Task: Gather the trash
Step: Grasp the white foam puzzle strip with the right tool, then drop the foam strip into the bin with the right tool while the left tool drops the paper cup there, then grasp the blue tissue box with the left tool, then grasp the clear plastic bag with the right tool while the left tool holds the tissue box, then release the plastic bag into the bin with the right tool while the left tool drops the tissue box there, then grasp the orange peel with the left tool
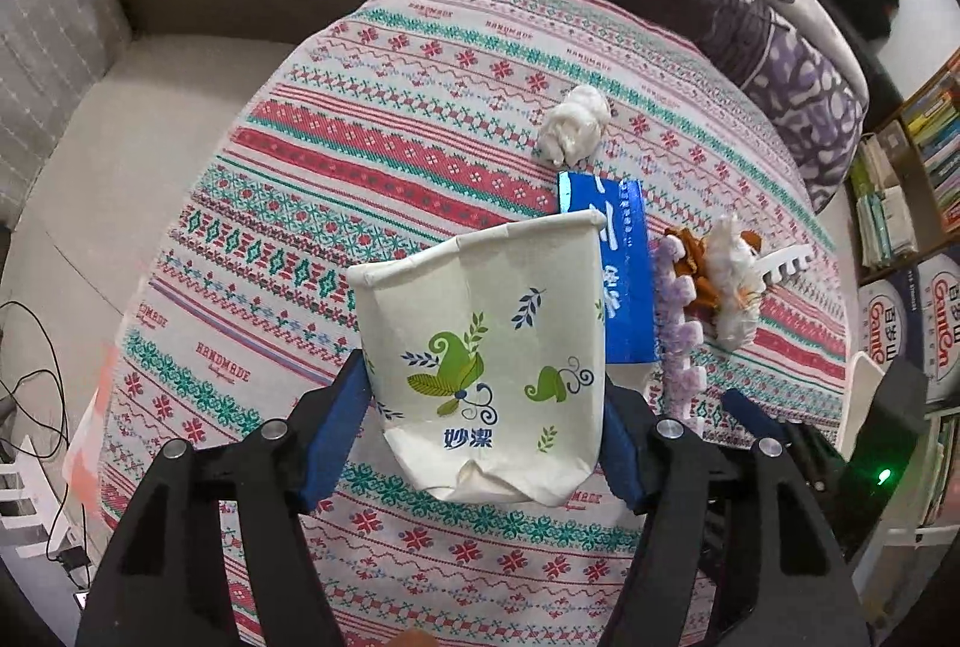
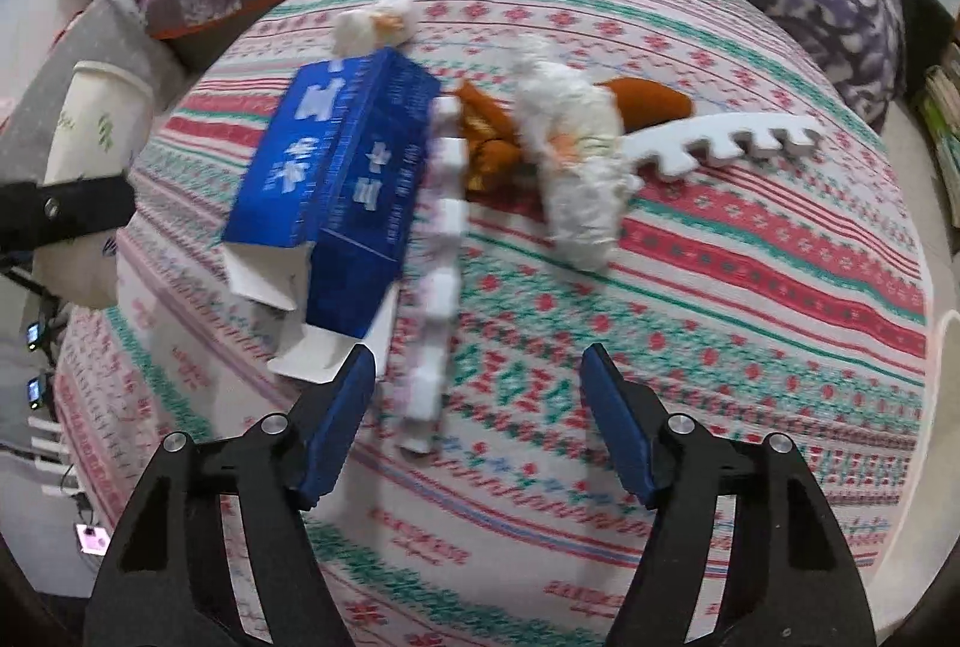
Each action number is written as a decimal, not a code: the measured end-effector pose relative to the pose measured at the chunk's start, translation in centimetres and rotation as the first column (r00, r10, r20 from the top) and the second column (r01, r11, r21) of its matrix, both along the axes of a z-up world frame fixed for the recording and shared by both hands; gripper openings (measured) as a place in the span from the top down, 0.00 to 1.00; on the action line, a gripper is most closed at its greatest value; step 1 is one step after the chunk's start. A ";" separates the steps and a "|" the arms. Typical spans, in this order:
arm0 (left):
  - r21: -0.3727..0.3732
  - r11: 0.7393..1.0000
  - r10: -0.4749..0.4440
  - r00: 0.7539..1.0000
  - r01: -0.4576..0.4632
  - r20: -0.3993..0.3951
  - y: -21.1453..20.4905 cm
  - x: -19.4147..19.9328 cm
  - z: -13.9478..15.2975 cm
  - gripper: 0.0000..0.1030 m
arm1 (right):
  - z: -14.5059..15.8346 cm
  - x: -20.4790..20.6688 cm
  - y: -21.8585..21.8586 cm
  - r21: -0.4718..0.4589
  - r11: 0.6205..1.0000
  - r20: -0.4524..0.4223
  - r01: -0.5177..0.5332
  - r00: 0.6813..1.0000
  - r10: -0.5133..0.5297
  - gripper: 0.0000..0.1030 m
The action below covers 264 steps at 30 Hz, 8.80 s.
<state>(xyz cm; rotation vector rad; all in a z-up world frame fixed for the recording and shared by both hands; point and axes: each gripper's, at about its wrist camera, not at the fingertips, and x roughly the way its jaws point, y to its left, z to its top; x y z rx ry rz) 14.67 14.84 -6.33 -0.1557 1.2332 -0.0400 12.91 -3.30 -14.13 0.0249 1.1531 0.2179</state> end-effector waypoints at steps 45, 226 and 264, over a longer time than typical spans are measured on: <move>0.000 0.984 -0.171 0.955 0.177 0.243 -13.3 -2.7 4.8 0.35 | 8.7 -6.9 -19.2 0.095 0.878 0.169 0.469 0.862 -0.479 0.91; -0.012 0.868 -0.473 0.835 0.496 0.280 -28.6 -8.0 2.8 0.46 | 11.1 -14.0 -34.6 0.268 0.501 0.092 0.823 0.496 -0.864 0.23; 0.010 1.000 0.006 0.998 -0.007 0.065 -14.5 5.1 -3.9 0.36 | 9.8 -8.6 -27.7 0.292 0.636 0.020 0.714 0.660 -0.751 0.14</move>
